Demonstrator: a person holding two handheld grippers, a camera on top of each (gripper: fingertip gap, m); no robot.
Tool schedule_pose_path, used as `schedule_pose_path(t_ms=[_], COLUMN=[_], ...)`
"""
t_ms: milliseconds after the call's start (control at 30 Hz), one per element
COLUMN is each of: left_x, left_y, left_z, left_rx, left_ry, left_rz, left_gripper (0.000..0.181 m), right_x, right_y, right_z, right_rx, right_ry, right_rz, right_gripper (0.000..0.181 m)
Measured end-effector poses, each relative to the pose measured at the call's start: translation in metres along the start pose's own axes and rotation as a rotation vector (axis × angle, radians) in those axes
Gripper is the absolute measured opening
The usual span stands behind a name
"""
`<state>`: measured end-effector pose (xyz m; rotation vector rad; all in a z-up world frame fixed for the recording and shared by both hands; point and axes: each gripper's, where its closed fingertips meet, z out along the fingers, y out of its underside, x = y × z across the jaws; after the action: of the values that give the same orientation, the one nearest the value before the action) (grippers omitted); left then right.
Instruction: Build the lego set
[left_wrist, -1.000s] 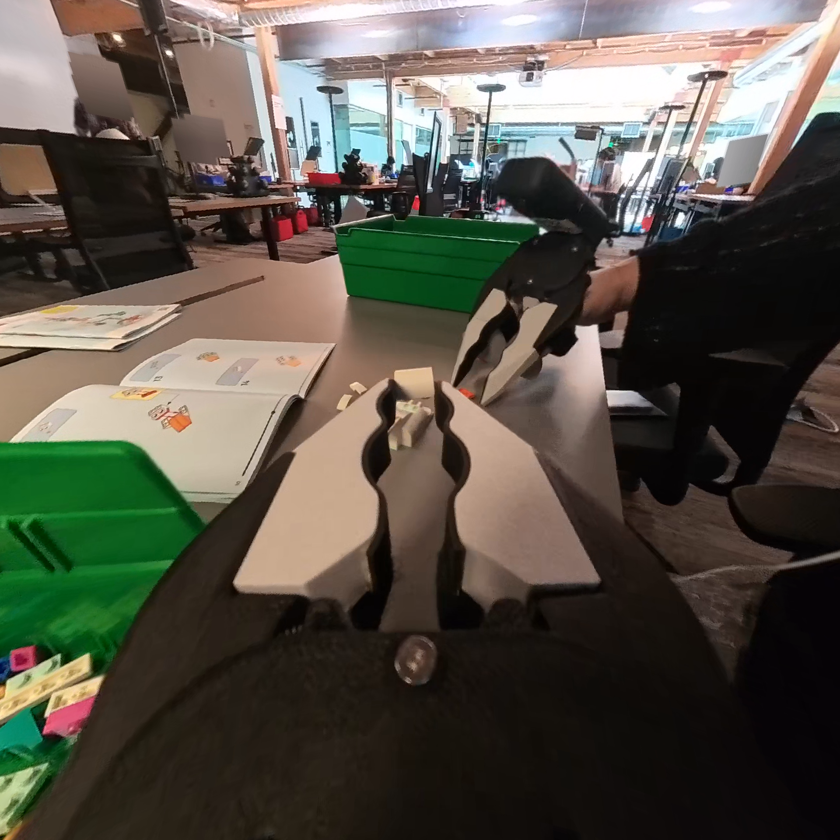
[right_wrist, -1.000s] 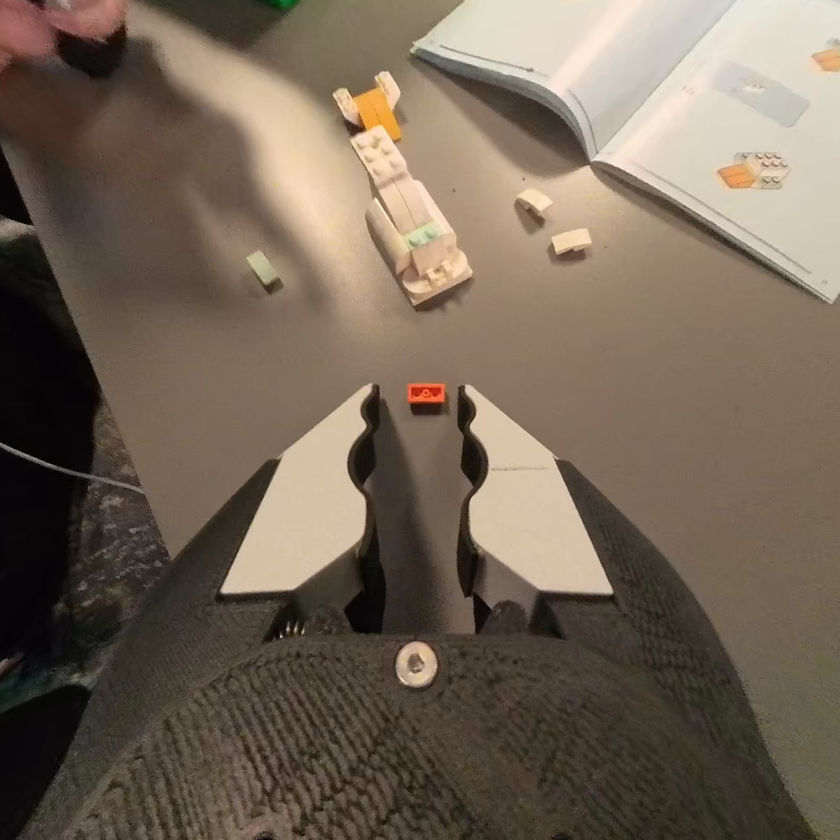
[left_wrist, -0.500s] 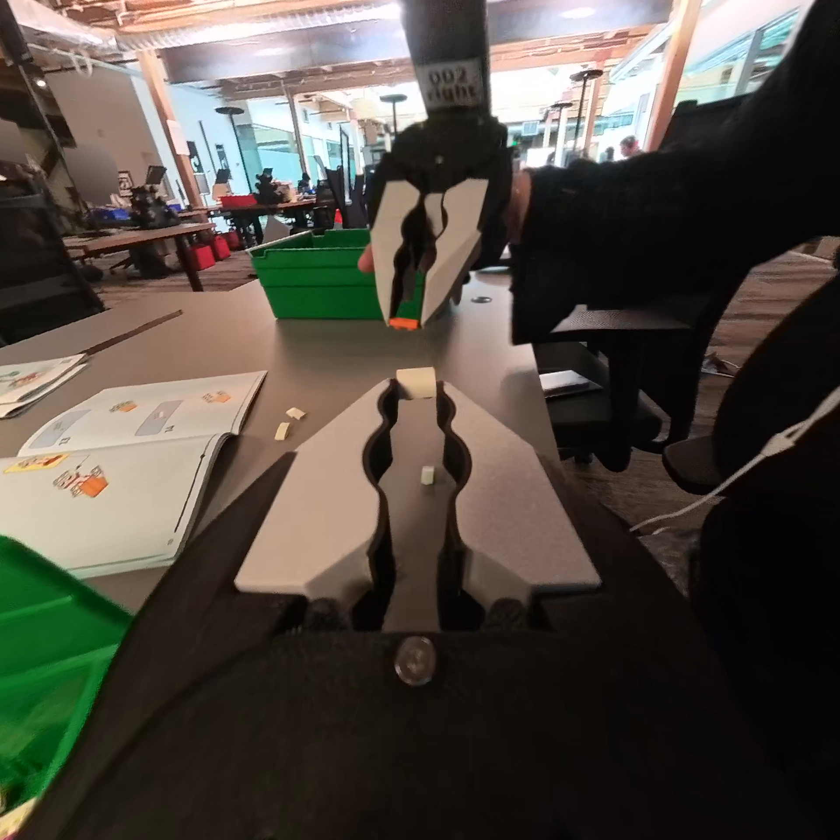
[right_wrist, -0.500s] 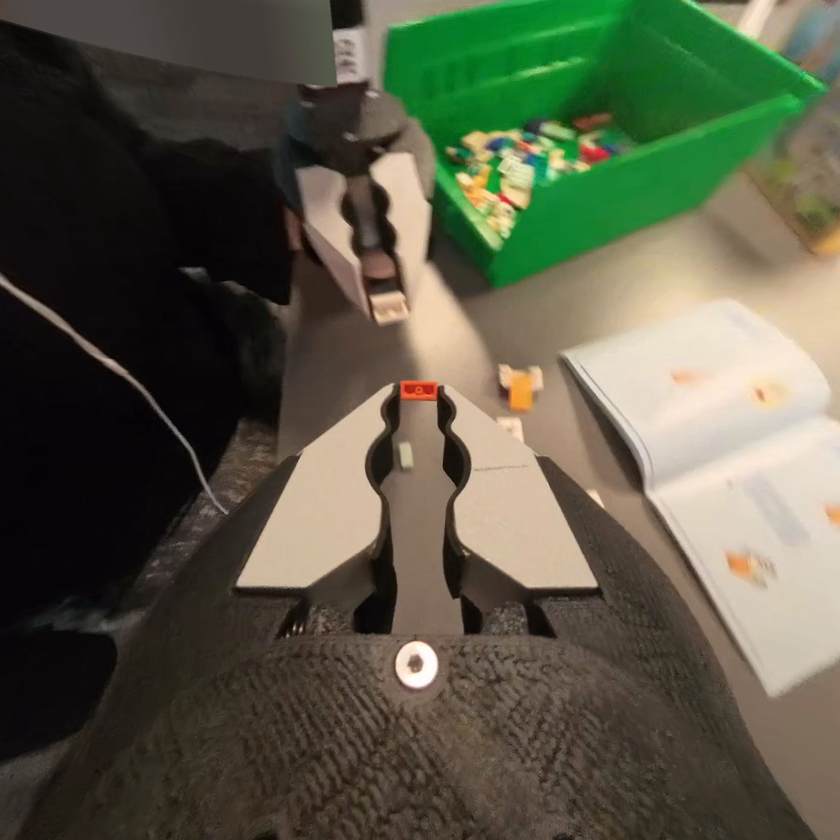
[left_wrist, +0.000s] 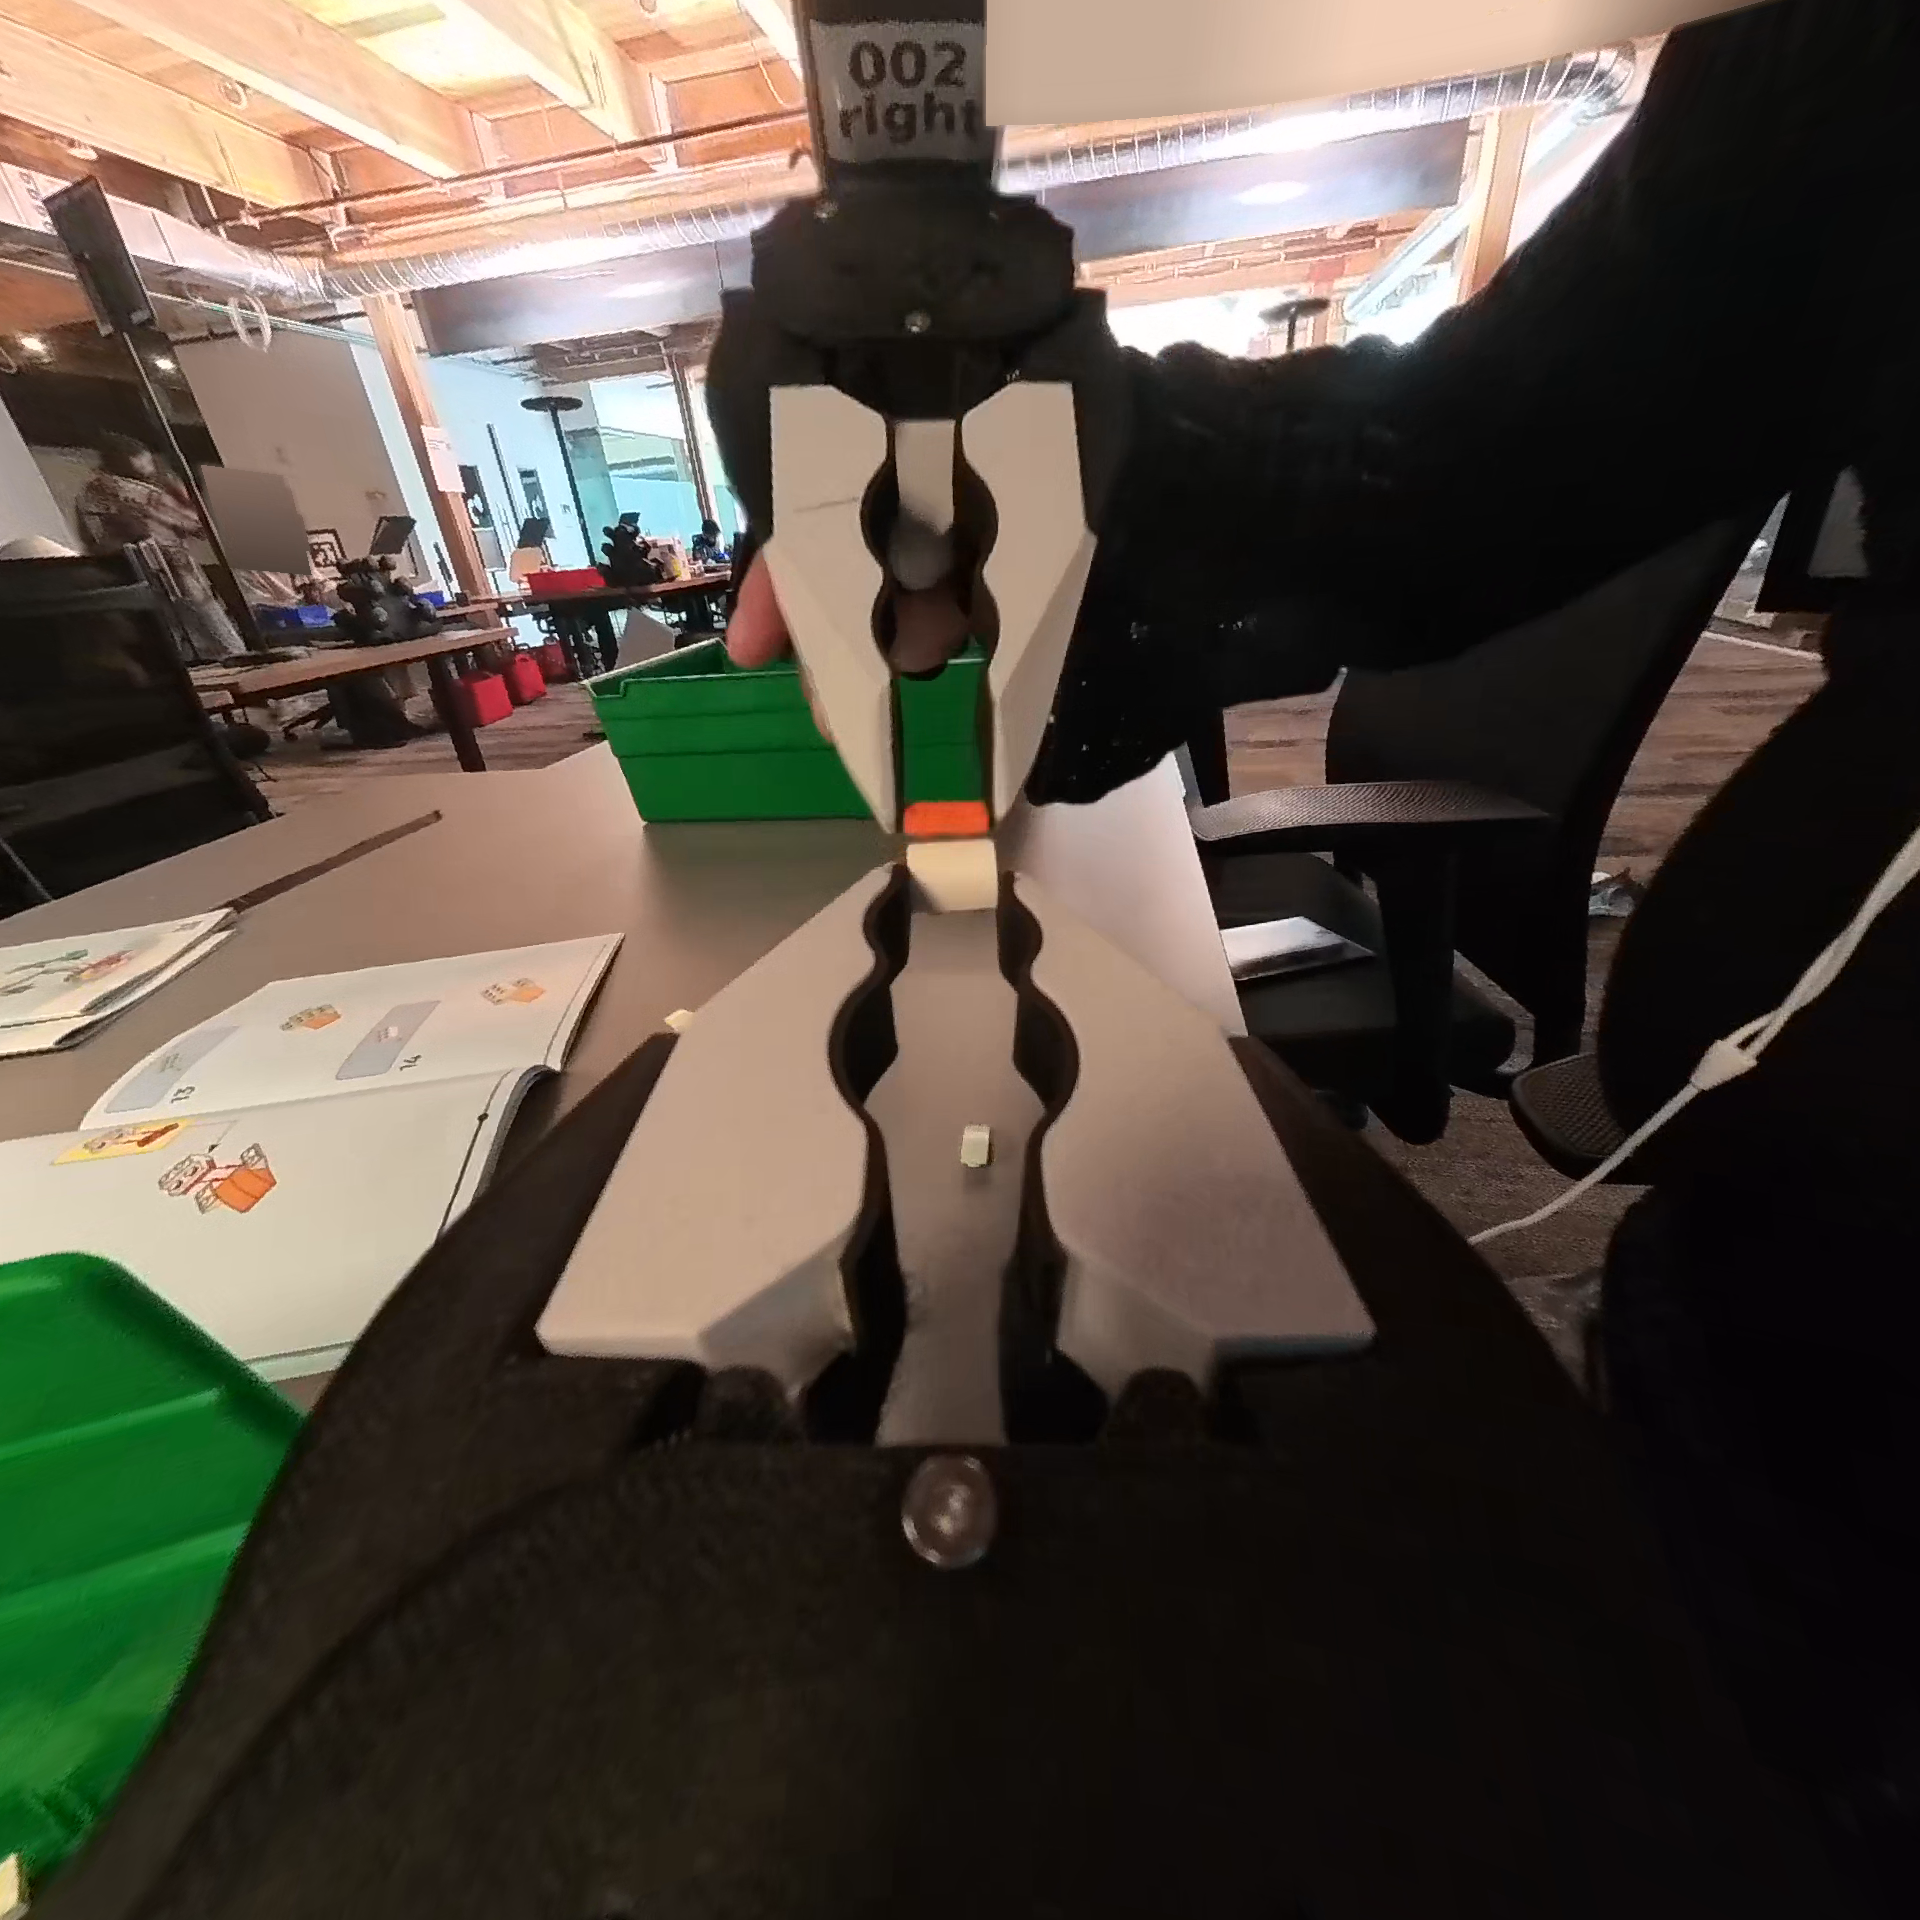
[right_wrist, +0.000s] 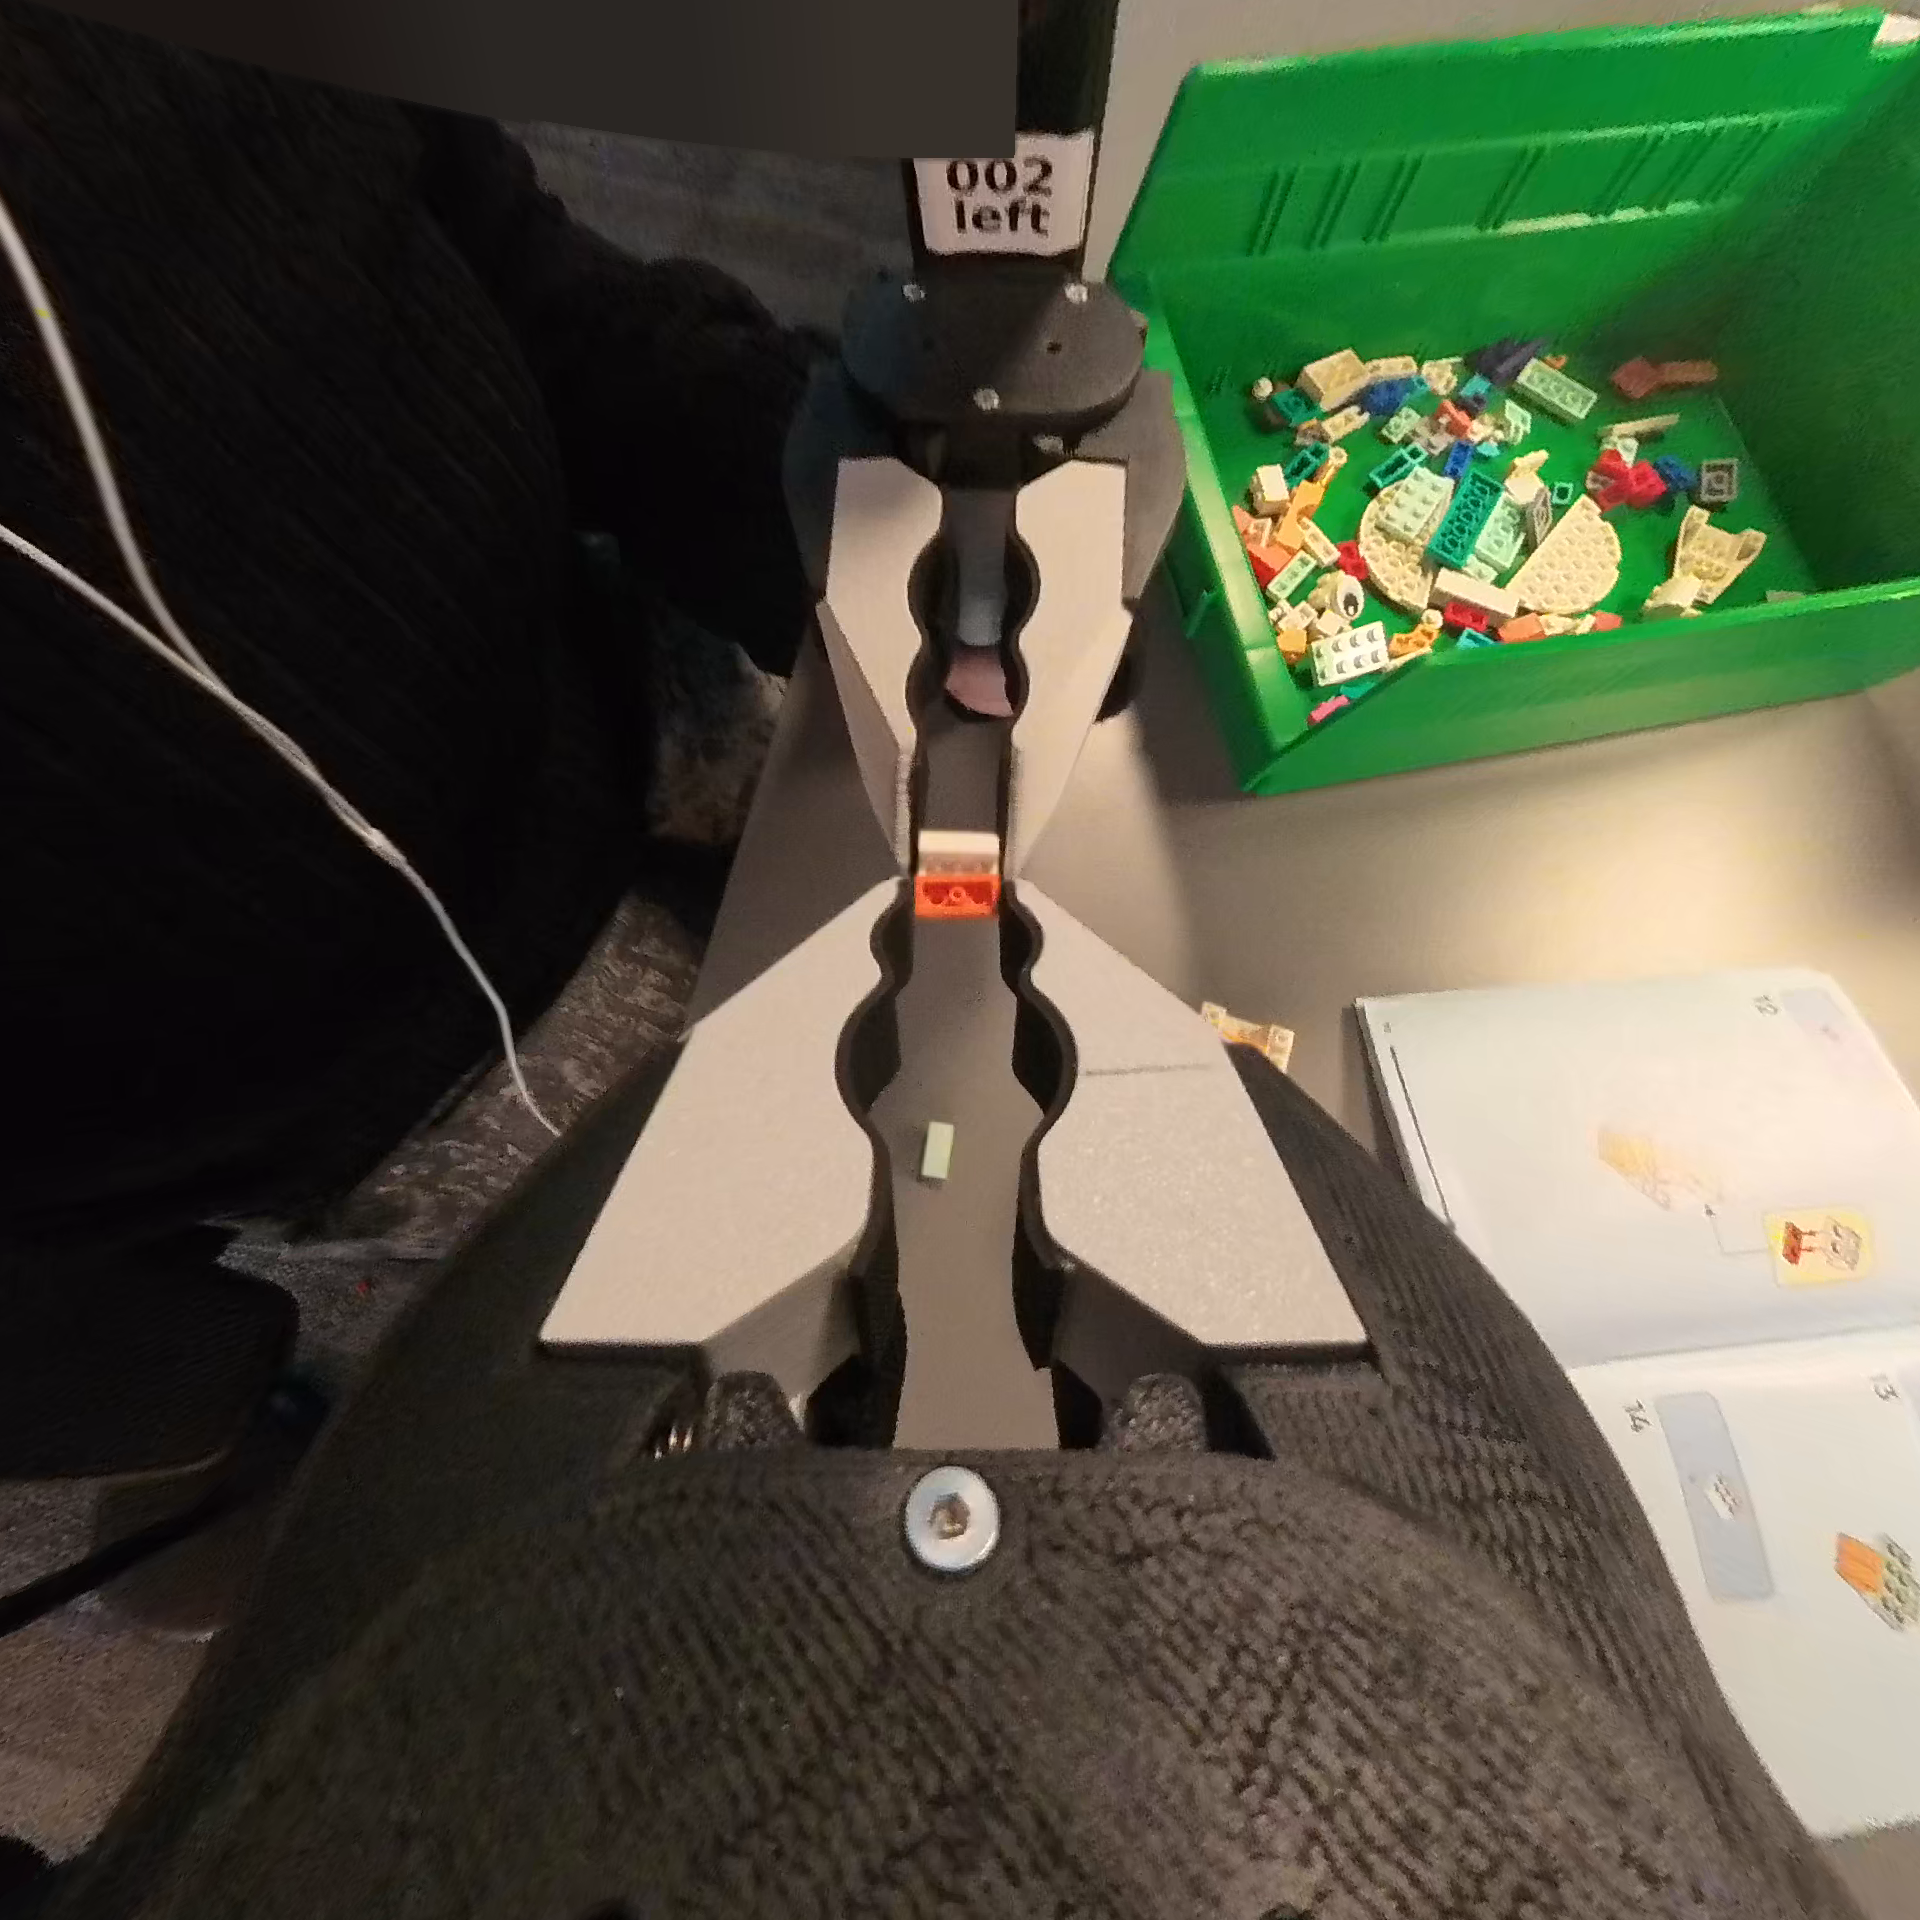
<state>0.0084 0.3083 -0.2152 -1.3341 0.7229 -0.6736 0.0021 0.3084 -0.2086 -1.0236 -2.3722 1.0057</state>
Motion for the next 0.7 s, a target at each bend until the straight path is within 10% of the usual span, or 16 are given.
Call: schedule_pose_path(t_ms=[700], left_x=[0.0037], left_y=[-0.0056], left_z=[-0.0008], left_rx=[0.033], left_ry=[0.015], left_rz=[0.002], left_gripper=[0.016], right_x=[-0.0052], right_y=[-0.0075], right_z=[0.005], right_rx=[-0.038], right_ry=[-0.004], right_rz=[-0.006], right_gripper=[0.017])
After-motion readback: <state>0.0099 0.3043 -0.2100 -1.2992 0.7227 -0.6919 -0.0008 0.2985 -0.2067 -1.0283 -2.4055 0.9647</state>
